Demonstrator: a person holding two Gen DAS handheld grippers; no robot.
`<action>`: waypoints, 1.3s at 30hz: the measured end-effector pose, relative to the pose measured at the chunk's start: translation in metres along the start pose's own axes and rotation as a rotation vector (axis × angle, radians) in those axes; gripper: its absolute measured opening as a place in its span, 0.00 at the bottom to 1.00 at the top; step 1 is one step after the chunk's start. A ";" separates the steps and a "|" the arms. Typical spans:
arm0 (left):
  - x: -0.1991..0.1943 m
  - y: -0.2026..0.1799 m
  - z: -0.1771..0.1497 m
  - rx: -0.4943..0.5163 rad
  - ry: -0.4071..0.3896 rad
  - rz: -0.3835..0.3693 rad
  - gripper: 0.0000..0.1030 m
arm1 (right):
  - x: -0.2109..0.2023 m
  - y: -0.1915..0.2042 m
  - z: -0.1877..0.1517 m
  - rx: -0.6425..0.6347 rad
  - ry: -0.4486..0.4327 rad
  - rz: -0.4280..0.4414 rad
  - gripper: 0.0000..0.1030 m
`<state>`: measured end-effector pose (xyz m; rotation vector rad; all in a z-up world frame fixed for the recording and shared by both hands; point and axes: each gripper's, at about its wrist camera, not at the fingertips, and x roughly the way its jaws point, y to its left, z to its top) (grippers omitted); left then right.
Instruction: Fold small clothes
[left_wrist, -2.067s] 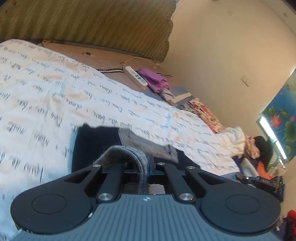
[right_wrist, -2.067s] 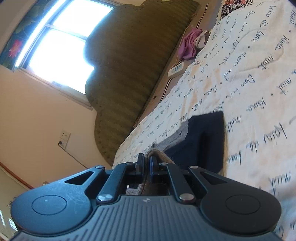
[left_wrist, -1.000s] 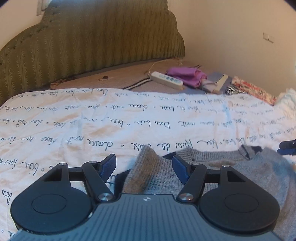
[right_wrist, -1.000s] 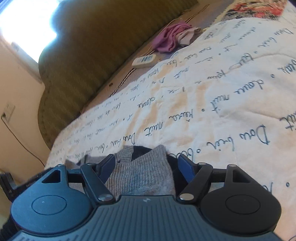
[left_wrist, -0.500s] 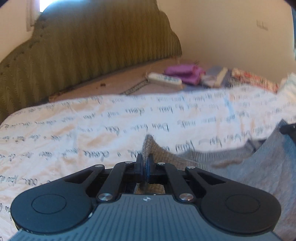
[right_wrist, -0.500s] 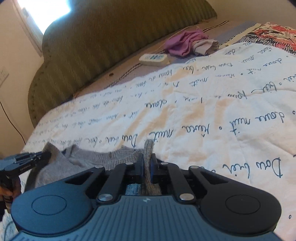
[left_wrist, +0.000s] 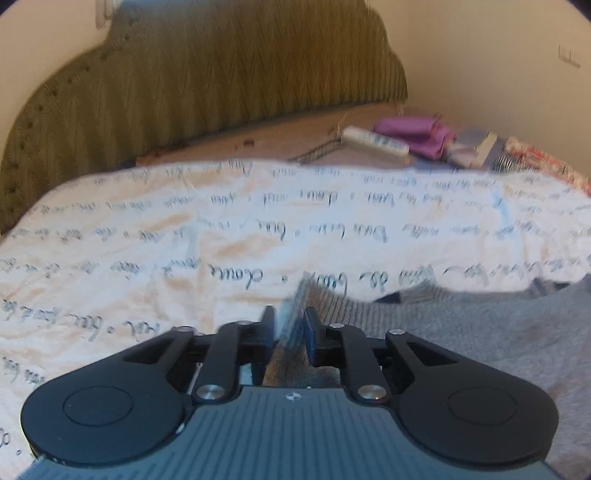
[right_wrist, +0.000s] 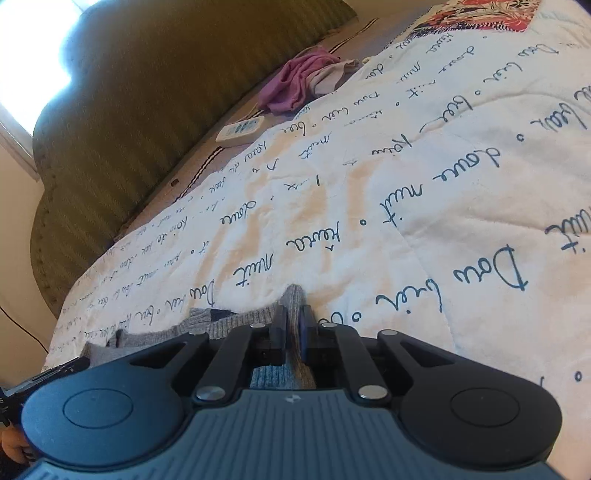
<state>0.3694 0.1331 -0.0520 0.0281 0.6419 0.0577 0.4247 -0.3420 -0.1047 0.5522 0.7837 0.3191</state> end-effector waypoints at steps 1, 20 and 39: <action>-0.015 -0.003 0.001 0.004 -0.046 -0.013 0.34 | -0.009 0.009 -0.001 -0.040 -0.021 0.006 0.08; -0.009 -0.041 -0.052 0.211 -0.042 0.061 0.66 | 0.028 0.059 -0.039 -0.319 0.043 -0.132 0.09; -0.163 0.066 -0.173 -0.781 0.040 -0.339 0.93 | -0.165 -0.007 -0.188 0.288 0.026 0.128 0.79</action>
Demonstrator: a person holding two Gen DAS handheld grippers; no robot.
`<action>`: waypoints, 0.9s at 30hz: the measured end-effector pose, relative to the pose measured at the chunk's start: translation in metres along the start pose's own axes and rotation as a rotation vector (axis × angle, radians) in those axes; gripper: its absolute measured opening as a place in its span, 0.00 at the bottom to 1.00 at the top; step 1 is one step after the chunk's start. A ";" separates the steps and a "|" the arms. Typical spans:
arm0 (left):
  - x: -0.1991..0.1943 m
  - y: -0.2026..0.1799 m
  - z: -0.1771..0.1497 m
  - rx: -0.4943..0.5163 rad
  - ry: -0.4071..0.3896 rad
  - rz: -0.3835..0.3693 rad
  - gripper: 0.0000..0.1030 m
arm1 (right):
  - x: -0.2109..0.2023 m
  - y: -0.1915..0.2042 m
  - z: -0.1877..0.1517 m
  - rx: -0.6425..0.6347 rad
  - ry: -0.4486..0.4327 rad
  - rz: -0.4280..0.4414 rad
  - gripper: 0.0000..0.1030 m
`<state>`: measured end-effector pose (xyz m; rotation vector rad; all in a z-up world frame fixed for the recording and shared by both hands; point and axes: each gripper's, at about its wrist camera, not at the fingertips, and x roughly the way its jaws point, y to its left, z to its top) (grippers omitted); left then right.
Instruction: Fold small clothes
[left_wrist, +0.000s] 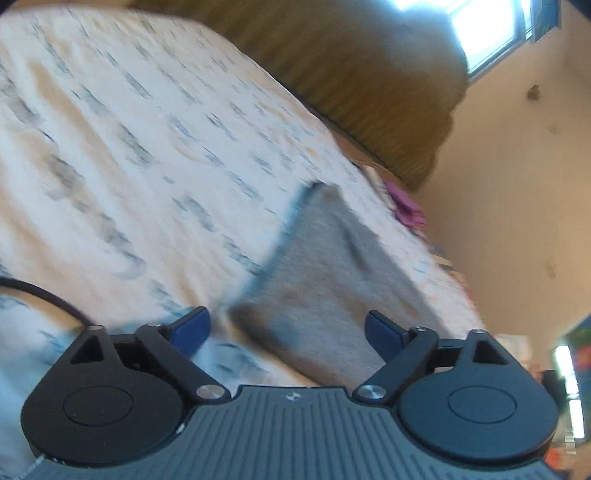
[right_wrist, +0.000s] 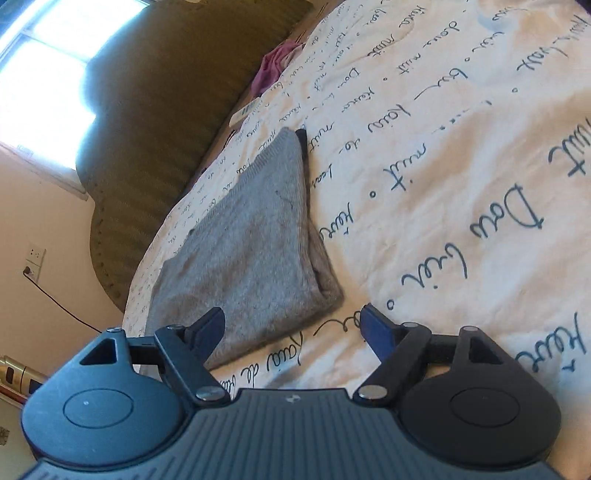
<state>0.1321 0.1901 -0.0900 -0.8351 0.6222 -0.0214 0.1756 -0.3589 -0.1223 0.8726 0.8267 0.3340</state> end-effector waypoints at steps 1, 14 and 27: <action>0.008 -0.001 0.000 -0.029 0.034 -0.059 0.97 | 0.006 0.001 0.003 0.016 -0.004 0.020 0.79; 0.063 -0.009 0.018 -0.161 0.098 -0.015 0.37 | 0.078 0.014 0.020 0.203 -0.059 0.116 0.20; 0.026 -0.038 0.034 -0.050 0.076 -0.078 0.03 | 0.048 0.035 0.032 0.165 -0.101 0.214 0.05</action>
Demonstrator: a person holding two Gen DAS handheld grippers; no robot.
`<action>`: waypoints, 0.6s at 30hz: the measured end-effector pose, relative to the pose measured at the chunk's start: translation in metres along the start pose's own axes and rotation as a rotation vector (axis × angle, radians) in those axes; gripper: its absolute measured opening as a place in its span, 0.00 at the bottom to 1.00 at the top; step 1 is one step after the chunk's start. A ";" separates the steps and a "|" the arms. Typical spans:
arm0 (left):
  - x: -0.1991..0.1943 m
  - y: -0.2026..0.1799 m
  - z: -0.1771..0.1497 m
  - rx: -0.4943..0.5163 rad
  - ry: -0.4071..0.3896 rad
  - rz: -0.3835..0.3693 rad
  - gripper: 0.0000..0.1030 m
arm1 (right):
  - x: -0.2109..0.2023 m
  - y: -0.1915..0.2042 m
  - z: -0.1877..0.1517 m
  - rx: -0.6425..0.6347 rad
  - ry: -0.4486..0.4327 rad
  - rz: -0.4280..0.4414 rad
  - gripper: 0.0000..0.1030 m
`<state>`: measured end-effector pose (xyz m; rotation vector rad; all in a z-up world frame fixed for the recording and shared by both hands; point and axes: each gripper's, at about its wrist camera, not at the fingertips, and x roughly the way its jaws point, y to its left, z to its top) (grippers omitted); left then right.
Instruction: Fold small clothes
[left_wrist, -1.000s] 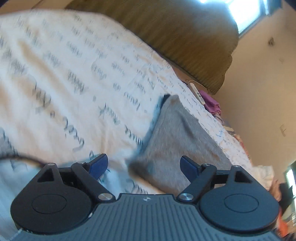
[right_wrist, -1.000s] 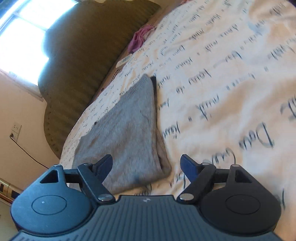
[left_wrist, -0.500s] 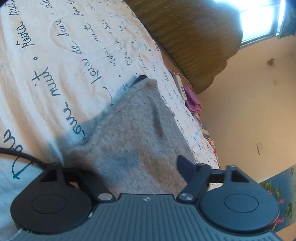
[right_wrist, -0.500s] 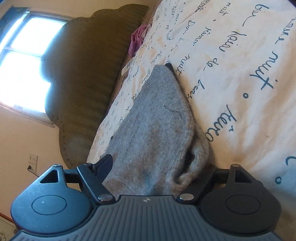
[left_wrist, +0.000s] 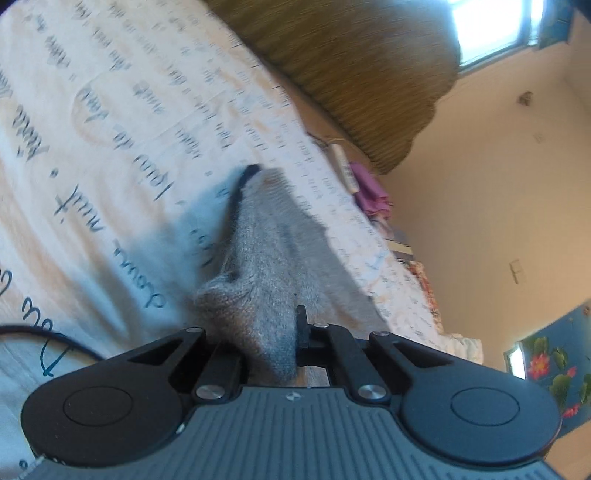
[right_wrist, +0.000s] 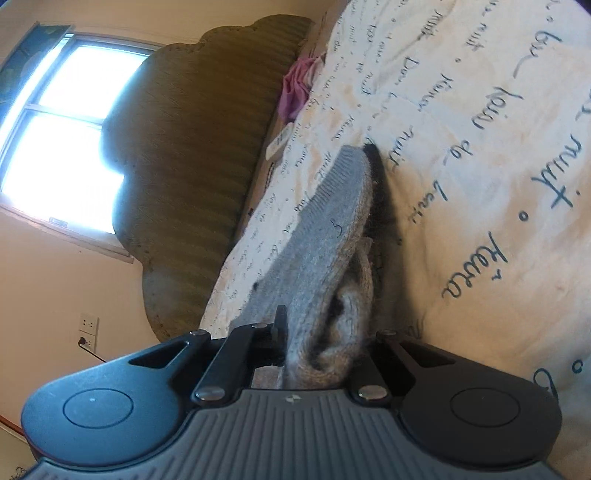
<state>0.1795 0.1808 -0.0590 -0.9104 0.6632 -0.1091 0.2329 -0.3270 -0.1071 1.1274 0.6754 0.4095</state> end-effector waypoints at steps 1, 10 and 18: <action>-0.008 -0.006 0.000 0.017 -0.002 -0.020 0.03 | -0.004 0.004 0.000 -0.014 0.001 0.011 0.05; -0.073 -0.012 -0.028 0.073 0.035 -0.063 0.03 | -0.059 0.002 -0.028 -0.047 0.041 0.026 0.05; -0.125 0.014 -0.055 0.089 0.141 -0.019 0.03 | -0.122 -0.010 -0.088 0.027 0.105 0.049 0.05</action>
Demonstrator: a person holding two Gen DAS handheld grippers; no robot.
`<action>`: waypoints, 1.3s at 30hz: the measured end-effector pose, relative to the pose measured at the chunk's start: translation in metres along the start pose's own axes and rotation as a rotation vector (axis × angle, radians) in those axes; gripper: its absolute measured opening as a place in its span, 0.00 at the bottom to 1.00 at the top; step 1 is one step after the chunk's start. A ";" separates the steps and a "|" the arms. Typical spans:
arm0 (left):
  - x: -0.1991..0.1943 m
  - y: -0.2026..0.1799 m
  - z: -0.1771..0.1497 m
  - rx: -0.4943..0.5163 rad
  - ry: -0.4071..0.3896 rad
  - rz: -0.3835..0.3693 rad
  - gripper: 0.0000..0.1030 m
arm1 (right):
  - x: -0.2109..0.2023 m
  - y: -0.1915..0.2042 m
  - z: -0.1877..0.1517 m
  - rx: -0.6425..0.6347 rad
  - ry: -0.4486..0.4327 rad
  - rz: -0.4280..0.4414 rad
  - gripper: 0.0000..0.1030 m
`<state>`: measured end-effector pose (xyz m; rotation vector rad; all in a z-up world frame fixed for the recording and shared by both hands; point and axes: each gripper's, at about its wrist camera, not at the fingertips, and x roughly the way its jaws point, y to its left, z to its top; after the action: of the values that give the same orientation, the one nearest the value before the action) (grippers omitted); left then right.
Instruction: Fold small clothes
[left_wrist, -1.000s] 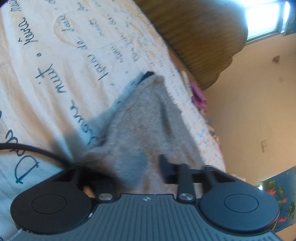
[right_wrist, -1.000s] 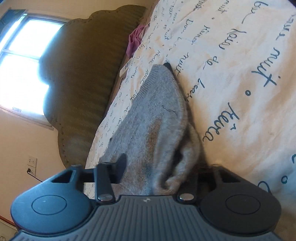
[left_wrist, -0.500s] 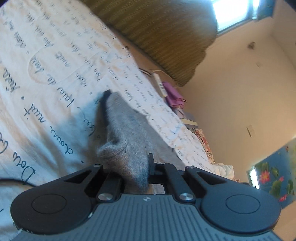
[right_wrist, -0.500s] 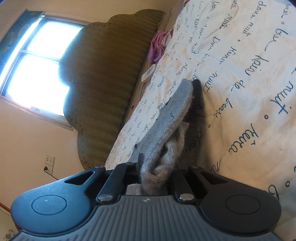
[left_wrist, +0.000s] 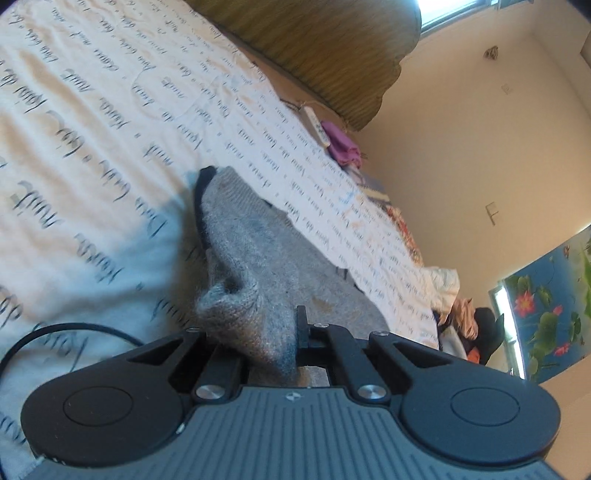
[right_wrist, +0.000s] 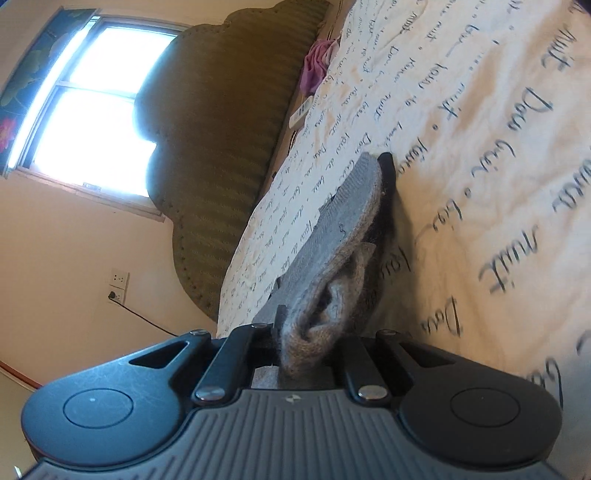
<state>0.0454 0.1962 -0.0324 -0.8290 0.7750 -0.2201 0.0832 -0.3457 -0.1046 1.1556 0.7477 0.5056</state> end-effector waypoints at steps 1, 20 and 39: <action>-0.003 0.004 -0.003 -0.004 0.013 0.010 0.03 | -0.006 -0.005 -0.009 0.024 0.010 0.005 0.04; -0.026 -0.001 0.049 0.258 -0.243 0.343 0.69 | -0.034 0.021 0.043 -0.315 -0.135 -0.277 0.75; 0.192 -0.025 0.094 0.598 -0.033 0.507 0.42 | 0.165 0.020 0.109 -0.634 0.158 -0.467 0.26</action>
<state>0.2498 0.1451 -0.0765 -0.0601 0.8050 0.0212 0.2745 -0.2908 -0.1068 0.3362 0.8771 0.3959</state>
